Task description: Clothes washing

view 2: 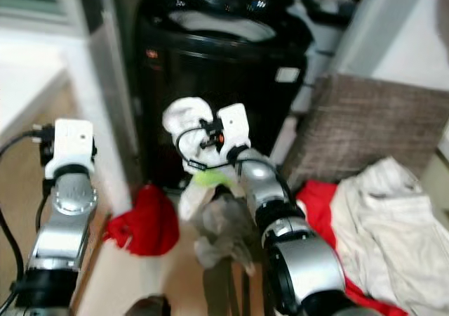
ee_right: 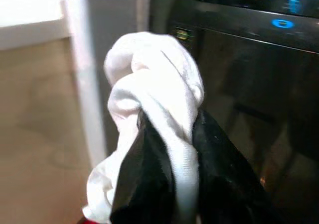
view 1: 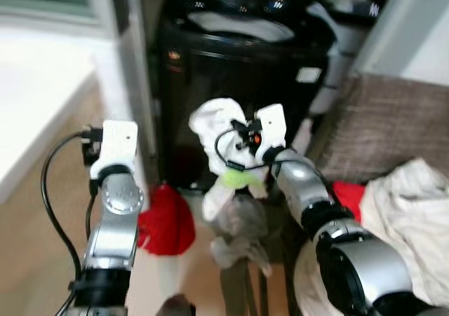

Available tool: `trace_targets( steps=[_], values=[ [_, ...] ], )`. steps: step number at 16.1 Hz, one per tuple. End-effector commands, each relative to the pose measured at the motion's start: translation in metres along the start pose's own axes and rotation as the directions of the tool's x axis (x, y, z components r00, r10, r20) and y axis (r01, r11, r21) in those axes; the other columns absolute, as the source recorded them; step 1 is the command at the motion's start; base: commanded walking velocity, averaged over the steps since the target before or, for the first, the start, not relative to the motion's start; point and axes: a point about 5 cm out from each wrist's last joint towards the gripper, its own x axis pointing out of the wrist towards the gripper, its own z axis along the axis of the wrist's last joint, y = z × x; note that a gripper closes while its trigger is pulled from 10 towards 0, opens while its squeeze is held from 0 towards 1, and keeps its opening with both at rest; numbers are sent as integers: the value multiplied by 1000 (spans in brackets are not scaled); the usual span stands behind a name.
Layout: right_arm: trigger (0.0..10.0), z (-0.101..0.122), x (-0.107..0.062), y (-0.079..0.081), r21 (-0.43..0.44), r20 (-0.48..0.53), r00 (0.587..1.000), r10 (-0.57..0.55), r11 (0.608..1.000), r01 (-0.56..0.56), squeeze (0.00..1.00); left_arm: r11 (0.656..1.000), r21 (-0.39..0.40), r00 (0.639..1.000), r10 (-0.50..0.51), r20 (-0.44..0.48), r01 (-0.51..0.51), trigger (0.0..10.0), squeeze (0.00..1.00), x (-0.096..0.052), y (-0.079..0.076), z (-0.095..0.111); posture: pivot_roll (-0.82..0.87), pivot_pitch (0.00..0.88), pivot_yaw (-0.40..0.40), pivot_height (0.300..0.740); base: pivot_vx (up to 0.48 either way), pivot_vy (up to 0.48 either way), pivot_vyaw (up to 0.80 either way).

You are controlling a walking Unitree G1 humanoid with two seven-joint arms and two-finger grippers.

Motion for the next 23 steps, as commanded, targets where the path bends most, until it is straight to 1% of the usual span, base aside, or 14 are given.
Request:
trace_targets(
  steps=[1,3,4,5,9,13,14,15,16,18,19,20,21,23],
  values=[
    [10000,8,1,-5,-18,17,1000,-2,1000,2,518,1000,-3,1000,-3,12,4,10000,0,-3,-3,4,147,0,-100,740,0,0,0],
    [10000,7,1,-4,-1,18,1000,13,1000,-13,525,1000,0,1000,-15,20,15,10000,0,-3,-5,5,147,0,-100,740,0,0,200],
    [10000,8,2,-3,-7,20,999,29,1000,-29,580,1000,3,1000,-16,24,16,10000,0,-3,-5,6,147,0,-100,740,0,0,0],
    [10000,8,2,-4,-9,20,1000,13,1000,-13,631,1000,7,999,-18,26,18,10000,0,-3,-5,6,147,0,-100,740,0,0,0],
    [10000,6,0,-8,6,12,1000,-13,1000,13,627,999,20,999,-25,30,25,10000,0,-4,-6,7,142,0,-92,740,0,0,0],
    [10000,3,-2,-12,47,1,999,-38,998,38,620,999,28,998,-48,35,47,10000,0,-5,-9,7,142,0,-91,740,0,0,0],
    [10000,2,-3,-15,61,-4,998,-63,996,63,557,998,29,998,-50,34,49,10000,0,-5,-9,7,142,0,-91,740,0,0,0],
    [10000,2,-3,-15,70,-5,998,-62,996,62,541,998,34,998,-56,36,55,10000,0,-5,-10,7,142,0,-90,740,0,0,0],
    [10000,1,-4,-15,62,-6,998,-58,996,58,498,997,42,997,-65,37,63,10000,0,-6,-11,7,141,0,-89,740,0,0,0],
    [10000,1,-6,-18,41,-3,996,-95,995,95,353,994,38,994,-99,44,98,10000,0,-6,-14,8,138,0,-87,740,0,0,0],
    [10000,2,-6,-20,26,4,994,-109,994,109,337,994,24,992,-112,53,111,10000,0,-7,-15,9,136,0,-86,740,0,0,0],
    [10000,3,-6,-21,18,7,993,-114,993,114,286,993,19,992,-116,53,115,10000,0,-7,-15,9,132,0,-84,740,0,0,0],
    [10000,4,-6,-21,19,9,993,-116,993,116,208,991,-4,989,-134,56,135,10000,0,-8,-17,10,132,0,-84,740,465,0,0],
    [10000,3,-6,-24,1,-2,991,-136,991,136,71,990,-4,989,-140,48,140,10000,0,-8,-18,10,132,0,-84,740,461,0,0]
  ],
)
